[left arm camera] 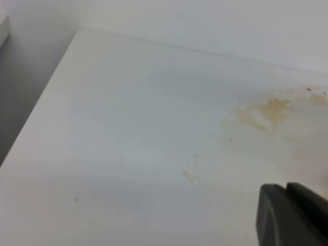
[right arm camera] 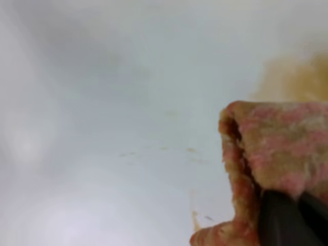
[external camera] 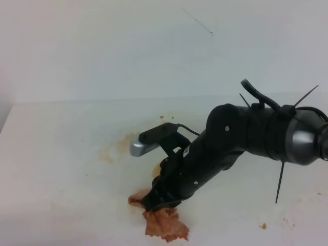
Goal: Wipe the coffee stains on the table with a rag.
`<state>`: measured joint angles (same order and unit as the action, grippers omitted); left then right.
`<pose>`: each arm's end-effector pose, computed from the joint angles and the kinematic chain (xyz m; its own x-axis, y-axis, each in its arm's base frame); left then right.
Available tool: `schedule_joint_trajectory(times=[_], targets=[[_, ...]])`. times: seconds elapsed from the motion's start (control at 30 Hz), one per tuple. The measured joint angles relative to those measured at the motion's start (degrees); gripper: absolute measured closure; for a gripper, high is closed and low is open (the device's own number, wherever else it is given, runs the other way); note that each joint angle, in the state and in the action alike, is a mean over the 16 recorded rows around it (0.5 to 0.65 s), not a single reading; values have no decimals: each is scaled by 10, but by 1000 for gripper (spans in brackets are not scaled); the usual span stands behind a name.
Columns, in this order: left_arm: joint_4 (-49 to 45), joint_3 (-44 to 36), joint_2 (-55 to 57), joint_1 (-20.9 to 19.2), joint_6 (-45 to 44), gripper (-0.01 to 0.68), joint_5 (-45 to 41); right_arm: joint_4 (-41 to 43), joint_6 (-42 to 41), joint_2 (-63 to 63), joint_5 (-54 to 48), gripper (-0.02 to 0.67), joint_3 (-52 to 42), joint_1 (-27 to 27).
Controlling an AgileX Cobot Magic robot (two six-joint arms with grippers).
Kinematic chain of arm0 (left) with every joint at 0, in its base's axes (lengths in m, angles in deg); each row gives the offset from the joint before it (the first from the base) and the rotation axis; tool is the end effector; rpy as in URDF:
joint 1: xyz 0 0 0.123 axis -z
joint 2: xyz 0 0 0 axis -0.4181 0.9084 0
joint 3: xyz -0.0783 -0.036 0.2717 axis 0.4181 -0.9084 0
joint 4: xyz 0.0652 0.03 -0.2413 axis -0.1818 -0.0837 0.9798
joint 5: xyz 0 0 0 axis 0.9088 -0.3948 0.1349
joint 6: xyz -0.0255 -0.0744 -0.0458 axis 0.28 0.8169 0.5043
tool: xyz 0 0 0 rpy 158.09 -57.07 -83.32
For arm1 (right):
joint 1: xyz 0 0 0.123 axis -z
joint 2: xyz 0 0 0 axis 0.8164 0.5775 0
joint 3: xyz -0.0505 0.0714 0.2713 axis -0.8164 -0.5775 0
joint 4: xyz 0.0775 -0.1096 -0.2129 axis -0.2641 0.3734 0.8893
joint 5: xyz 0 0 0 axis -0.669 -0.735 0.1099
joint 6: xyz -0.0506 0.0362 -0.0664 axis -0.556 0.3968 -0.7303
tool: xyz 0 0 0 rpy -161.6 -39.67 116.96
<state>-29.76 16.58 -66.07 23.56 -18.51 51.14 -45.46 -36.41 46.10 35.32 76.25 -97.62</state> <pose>0.0540 -0.0047 0.1753 -0.2156 -0.2822 -0.9348 -0.0190 0.9584 -0.2850 0.2735 0.2904 0.1803 -0.6774 -0.5800 -0.4525 -0.7248 0.6311 0.2762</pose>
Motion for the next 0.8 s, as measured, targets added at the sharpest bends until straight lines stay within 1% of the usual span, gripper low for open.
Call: schedule_joint_trajectory(times=[0.23, 0.47, 0.63, 0.8], targets=[[0, 0, 0, 0, 0, 672, 0, 0, -18, 1, -55, 651, 44, -9], [0, 0, 0, 0, 0, 672, 0, 1, -39, 35, -82, 651, 61, -18], [0, 0, 0, 0, 0, 672, 0, 17, -40, 78, -102, 651, 87, -19], [0, 0, 0, 0, 0, 672, 0, 50, -28, 125, -119, 651, 139, -19]])
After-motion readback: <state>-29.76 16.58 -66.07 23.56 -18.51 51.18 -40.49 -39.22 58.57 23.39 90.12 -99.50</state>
